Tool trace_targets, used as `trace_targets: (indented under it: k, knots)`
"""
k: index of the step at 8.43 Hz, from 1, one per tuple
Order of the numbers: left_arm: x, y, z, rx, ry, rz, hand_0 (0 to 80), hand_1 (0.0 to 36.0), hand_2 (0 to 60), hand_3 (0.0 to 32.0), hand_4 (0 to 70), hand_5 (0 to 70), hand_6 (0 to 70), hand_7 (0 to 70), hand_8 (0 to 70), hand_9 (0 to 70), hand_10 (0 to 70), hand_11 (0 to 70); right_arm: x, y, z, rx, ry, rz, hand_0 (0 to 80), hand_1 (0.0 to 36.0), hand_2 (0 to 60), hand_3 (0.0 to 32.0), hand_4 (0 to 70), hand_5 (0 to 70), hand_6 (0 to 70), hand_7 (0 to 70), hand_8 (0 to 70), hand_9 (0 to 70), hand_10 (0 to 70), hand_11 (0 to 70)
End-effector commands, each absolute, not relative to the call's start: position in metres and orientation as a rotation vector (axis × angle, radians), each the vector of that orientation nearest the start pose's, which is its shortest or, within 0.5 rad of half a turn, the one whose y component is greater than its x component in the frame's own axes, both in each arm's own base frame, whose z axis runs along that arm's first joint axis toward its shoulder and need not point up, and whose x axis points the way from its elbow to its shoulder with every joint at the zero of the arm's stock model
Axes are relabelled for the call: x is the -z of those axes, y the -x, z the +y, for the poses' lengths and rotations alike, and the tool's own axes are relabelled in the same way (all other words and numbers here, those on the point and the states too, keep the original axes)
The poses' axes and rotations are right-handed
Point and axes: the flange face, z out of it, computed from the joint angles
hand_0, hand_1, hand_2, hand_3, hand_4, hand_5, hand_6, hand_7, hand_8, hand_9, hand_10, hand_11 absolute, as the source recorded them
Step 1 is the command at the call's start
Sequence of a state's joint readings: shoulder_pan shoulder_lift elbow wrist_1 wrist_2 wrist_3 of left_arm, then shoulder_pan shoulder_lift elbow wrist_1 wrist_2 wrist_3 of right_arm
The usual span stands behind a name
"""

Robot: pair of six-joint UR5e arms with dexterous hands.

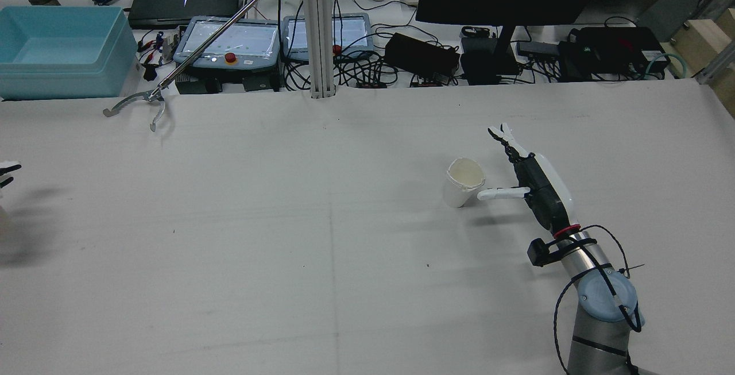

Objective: Pour water
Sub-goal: 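Move the right hand to the cream cup in the table middle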

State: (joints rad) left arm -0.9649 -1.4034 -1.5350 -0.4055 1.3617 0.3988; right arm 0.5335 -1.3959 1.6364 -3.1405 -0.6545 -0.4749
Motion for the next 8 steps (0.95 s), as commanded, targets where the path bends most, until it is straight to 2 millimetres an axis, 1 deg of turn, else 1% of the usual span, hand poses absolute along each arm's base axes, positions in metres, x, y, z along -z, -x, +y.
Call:
trace_targets:
  k: [1,2,4,5,8]
  knots:
    - [-0.742,-0.116,-0.438,1.624,0.036,2.119,50.3,36.0,60.0,0.0,52.9,70.0,13.6,18.7,6.1,9.2,6.4,11.3,-0.571,0.377,-0.468,2.202,0.237,2.573,53.9,18.5,0.0,0.0,7.9,8.1,2.7,1.9,0.0,0.1,0.1,2.4]
    - [-0.744,-0.116,-0.437,1.628,0.035,2.114,50.2,36.0,60.0,0.0,52.3,70.0,13.6,18.8,6.2,9.2,6.4,11.3,-0.563,0.383,-0.471,2.190,0.235,2.579,53.7,18.4,0.0,0.0,8.6,8.5,3.0,2.2,0.0,0.2,0.4,2.7]
    - [-0.749,-0.114,-0.435,1.634,0.032,2.106,49.9,36.0,60.0,0.0,51.7,70.0,13.7,18.9,6.2,9.3,6.5,11.3,-0.582,0.392,-0.476,2.216,0.255,2.576,53.2,18.2,0.4,0.0,9.6,8.0,3.6,3.1,0.0,0.9,0.8,3.2]
    - [-0.750,-0.114,-0.435,1.635,0.032,2.104,49.6,36.0,60.0,0.0,50.9,70.0,13.6,18.6,6.2,9.3,6.3,11.1,-0.591,0.396,-0.474,2.217,0.246,2.581,53.2,18.4,0.4,0.0,10.0,8.1,3.8,3.5,0.0,0.9,0.8,3.2]
    - [-0.752,-0.113,-0.434,1.638,0.033,2.101,49.6,36.0,60.0,0.0,50.1,70.0,13.5,18.6,6.1,9.2,6.4,11.2,-0.584,0.404,-0.476,2.205,0.229,2.585,53.3,18.2,0.5,0.0,11.0,8.5,4.0,3.7,0.0,0.7,0.5,2.8]
